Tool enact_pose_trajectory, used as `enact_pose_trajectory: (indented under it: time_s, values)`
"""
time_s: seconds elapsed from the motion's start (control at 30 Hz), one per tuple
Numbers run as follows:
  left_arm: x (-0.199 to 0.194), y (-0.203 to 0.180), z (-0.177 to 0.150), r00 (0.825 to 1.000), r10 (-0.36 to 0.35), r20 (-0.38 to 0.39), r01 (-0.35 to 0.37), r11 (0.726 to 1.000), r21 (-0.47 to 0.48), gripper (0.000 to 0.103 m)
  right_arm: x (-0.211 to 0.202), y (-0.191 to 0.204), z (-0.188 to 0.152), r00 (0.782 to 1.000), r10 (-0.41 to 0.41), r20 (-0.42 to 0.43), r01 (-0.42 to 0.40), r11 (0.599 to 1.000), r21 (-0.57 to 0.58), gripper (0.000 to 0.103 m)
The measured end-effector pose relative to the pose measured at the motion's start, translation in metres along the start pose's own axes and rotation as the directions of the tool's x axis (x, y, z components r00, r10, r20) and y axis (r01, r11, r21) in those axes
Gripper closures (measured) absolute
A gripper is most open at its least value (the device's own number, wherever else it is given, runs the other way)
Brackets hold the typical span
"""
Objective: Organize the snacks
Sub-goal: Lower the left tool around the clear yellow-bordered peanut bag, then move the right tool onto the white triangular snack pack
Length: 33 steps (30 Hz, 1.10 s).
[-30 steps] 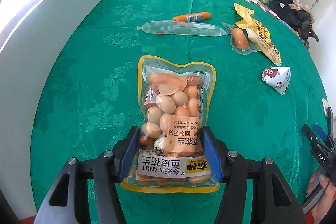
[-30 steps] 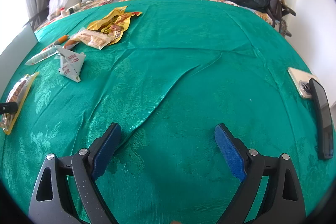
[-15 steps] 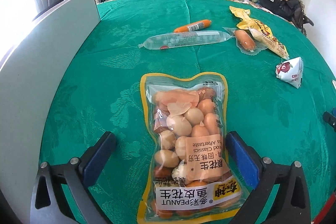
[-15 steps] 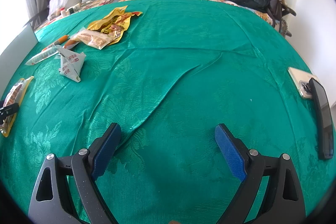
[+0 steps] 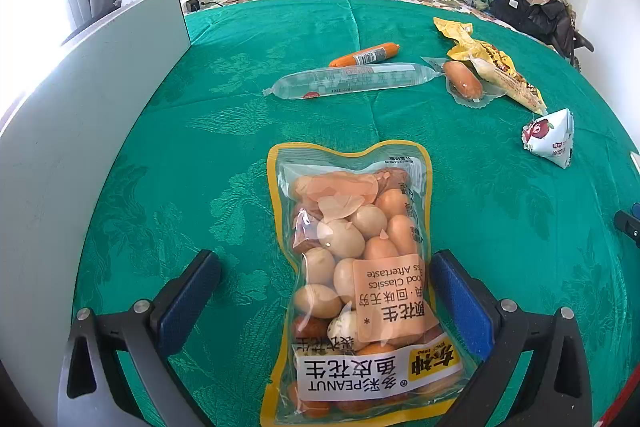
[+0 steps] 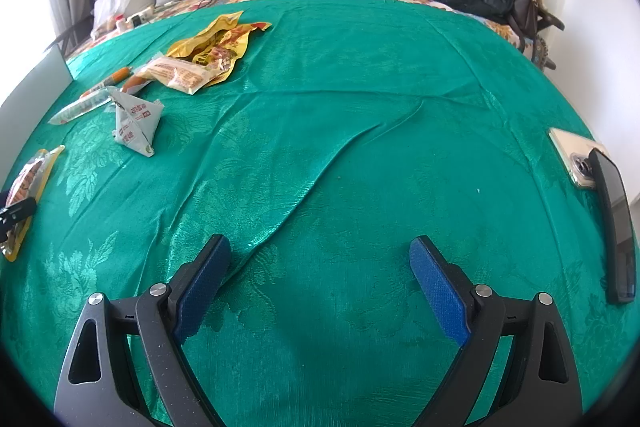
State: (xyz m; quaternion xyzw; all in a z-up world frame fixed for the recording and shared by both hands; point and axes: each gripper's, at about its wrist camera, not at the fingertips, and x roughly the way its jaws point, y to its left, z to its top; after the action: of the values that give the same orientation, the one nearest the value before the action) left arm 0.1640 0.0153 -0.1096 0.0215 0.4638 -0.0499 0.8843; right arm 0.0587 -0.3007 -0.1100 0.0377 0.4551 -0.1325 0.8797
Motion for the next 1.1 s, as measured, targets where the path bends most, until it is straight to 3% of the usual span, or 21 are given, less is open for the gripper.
enact_pose_trajectory:
  time_s: [0.2, 0.33, 0.5, 0.7, 0.8, 0.87, 0.9, 0.93, 1.1]
  values:
    - [-0.001, 0.001, -0.001, 1.0, -0.001, 0.002, 0.001, 1.0, -0.002, 0.0, -0.002, 0.004, -0.002, 1.0, 0.016, -0.002, -0.016, 1.0, -0.004, 0.01]
    - [-0.002, 0.001, -0.001, 1.0, -0.001, 0.003, 0.001, 1.0, -0.003, 0.0, -0.011, 0.023, 0.007, 0.984, 0.181, -0.004, -0.18, 0.983, 0.02, 0.011]
    - [-0.002, 0.001, -0.001, 1.0, -0.001, 0.003, 0.001, 1.0, -0.003, 0.0, 0.01, 0.076, 0.038, 0.959, 0.275, -0.067, -0.281, 0.954, -0.107, 0.011]
    - [-0.003, 0.002, -0.001, 1.0, 0.0, 0.005, 0.0, 1.0, -0.004, 0.0, 0.057, 0.121, 0.074, 0.963, 0.233, -0.136, -0.257, 0.946, -0.196, 0.013]
    - [-0.003, 0.002, -0.001, 1.0, 0.0, 0.005, 0.0, 1.0, -0.005, 0.0, 0.066, 0.135, 0.082, 0.971, 0.211, -0.108, -0.231, 0.948, -0.221, 0.013]
    - [-0.003, 0.001, -0.001, 1.0, 0.0, 0.005, 0.0, 1.0, -0.005, 0.0, 0.065, 0.139, 0.082, 0.973, 0.211, -0.093, -0.228, 0.943, -0.242, 0.02]
    - [-0.003, 0.002, -0.001, 1.0, 0.0, 0.005, 0.0, 1.0, -0.005, 0.0, 0.062, 0.142, 0.081, 0.977, 0.199, -0.076, -0.212, 0.939, -0.269, 0.042]
    - [-0.003, 0.001, -0.001, 1.0, 0.0, 0.005, 0.0, 1.0, -0.005, 0.0, 0.06, 0.142, 0.08, 0.975, 0.208, -0.071, -0.22, 0.935, -0.277, 0.051]
    - [-0.002, 0.002, -0.001, 1.0, 0.001, 0.006, -0.001, 1.0, -0.005, 0.0, 0.04, 0.136, 0.06, 0.969, 0.234, -0.082, -0.248, 0.927, -0.283, 0.052]
